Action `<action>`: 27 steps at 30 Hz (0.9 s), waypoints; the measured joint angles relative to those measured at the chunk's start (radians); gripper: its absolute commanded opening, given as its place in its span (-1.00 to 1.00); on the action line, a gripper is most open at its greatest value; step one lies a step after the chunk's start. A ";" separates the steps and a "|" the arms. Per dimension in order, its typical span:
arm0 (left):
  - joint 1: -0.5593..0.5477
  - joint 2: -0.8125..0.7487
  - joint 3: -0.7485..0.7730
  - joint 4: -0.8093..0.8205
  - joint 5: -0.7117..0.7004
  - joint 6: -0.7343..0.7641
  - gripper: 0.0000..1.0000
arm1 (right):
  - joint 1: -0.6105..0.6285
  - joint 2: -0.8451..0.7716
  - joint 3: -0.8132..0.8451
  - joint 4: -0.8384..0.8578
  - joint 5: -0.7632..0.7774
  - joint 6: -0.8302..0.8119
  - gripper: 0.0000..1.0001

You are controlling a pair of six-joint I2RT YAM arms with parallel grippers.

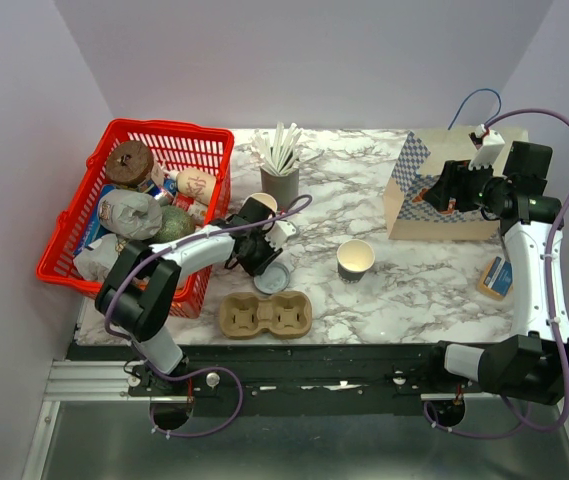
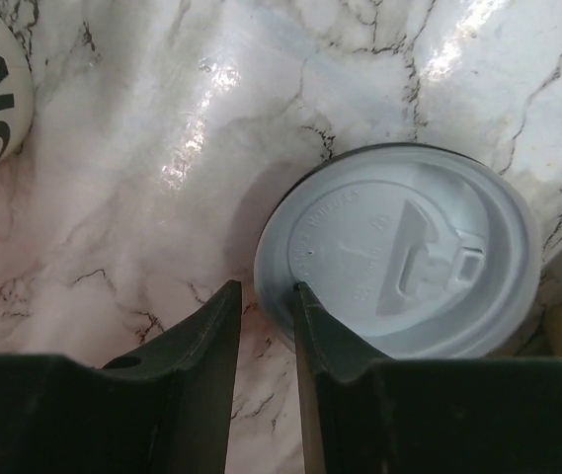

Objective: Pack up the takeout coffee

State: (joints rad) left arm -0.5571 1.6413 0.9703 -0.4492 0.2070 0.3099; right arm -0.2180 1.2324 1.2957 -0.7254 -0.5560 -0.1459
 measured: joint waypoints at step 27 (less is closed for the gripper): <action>0.085 -0.105 0.041 0.009 -0.049 0.035 -0.32 | 0.000 0.021 0.002 0.008 0.000 0.000 0.58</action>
State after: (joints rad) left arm -0.4725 1.5360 1.0111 -0.4404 0.1577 0.3447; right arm -0.2180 1.2530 1.2980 -0.7177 -0.5560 -0.1463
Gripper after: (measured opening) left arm 0.360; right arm 0.790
